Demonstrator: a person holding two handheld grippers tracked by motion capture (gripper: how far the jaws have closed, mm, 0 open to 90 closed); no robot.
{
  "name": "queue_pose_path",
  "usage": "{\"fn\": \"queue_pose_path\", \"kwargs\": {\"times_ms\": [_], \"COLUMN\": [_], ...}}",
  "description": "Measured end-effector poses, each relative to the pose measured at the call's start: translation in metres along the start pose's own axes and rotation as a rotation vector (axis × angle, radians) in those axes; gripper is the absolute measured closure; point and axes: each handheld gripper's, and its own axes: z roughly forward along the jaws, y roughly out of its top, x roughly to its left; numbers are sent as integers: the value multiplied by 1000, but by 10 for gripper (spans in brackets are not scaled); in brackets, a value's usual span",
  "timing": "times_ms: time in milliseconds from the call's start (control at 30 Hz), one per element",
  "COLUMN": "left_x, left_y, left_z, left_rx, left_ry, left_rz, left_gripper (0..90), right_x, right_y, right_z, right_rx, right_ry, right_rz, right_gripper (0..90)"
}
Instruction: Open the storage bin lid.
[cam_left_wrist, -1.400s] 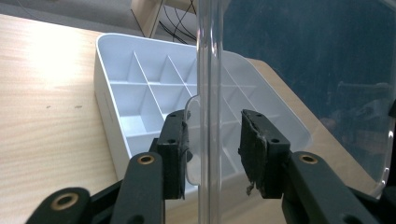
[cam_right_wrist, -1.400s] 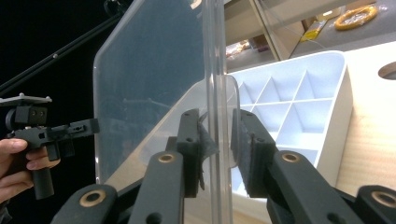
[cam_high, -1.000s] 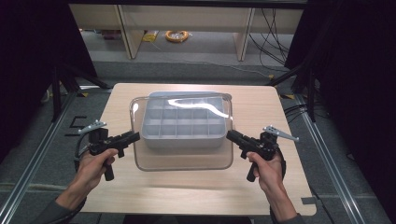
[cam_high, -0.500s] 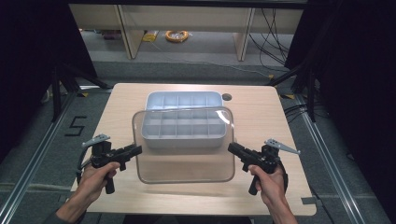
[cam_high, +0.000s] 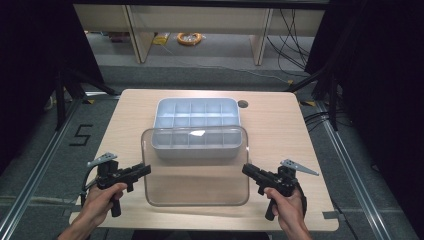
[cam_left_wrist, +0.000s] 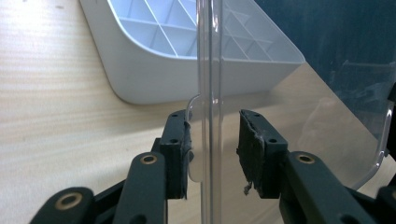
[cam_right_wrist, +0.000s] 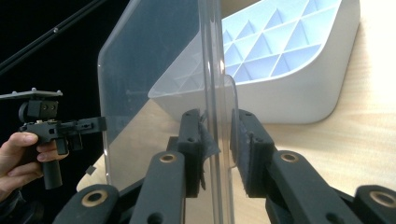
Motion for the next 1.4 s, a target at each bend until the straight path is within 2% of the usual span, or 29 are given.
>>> {"fn": "queue_pose_path", "kwargs": {"times_ms": [33,67,233,267,367,433,467,500,533,600,633,667,733,800,833,867,900,933,967,1000,1033,1067,1100,1133,1167,1200,1233,1367,1400], "left_x": [0,0,-2,-1,0,0,-1,-2,-2,-1,0,-1,0,0,0,-1,-1,-1,0,1,1,2,3,2,4,3,5,9,9], "left_y": [-1,-2,-8,-9,-12,-13,-14,-14,-16,-17,-18,-19,-22,-23,-23,-23,-23,-24,-24,-24,-25,-25,-27,-28,-28,-29,-29,-30,-30], "left_z": [-1,-1,-2,-2,-1,0,0,0,1,1,2,1,3,3,3,4,4,5,5,5,6,6,7,8,9,10,11,13,13], "left_rx": [0,3,7,0,8,16,25,26,14,32,31,38,35,36,41,28,47,35,39,51,40,57,54,53,67,61,70,87,96], "left_ry": [-3,-10,-11,-16,-30,-30,-10,-4,-5,1,-11,2,-13,-16,-16,-12,-11,-9,-17,-14,-11,-15,-22,-7,-15,-2,-10,-15,-15], "left_rz": [0,4,16,5,4,11,15,26,23,32,25,25,19,16,22,25,33,32,30,24,17,18,19,16,19,17,18,3,9], "left_gripper": [635,637,638,639,640,641,642,642,641,641,642,641,638,638,638,639,639,638,638,638,636,635,634,630,627,624,619,617,616], "right_x": [-2,-1,-4,-2,-2,-4,-5,-4,-6,-6,-6,-7,-6,-6,-5,-8,-9,-12,-11,-13,-10,-15,-16,-14,-16,-19,-16,-21,-18], "right_y": [-1,-3,-11,-12,-15,-17,-18,-19,-21,-23,-23,-23,-23,-23,-24,-25,-26,-27,-28,-29,-30,-31,-32,-32,-32,-33,-34,-37,-38], "right_z": [-1,-1,-5,-6,-9,-9,-10,-10,-9,-8,-8,-7,-8,-8,-8,-8,-7,-7,-7,-6,-7,-4,-4,-4,-4,-3,-3,1,0], "right_rx": [2,-1,3,15,20,24,29,39,41,49,53,58,59,63,71,76,74,81,89,93,112,98,105,116,117,109,130,137,156], "right_ry": [-7,7,-7,-8,-16,-12,-23,-26,-32,-32,-48,-46,-46,-51,-50,-61,-50,-64,-64,-67,-66,-74,-81,-76,-72,-78,-81,-87,-82], "right_rz": [-32,-7,-5,24,16,13,13,32,11,8,7,4,-11,-6,20,-6,7,-5,23,5,52,2,0,39,27,12,49,33,82], "right_gripper": [743,743,743,743,743,743,742,740,737,734,734,734,730,728,726,724,722,719,717,715,713,708,706,705,704,703,700,693,692]}}
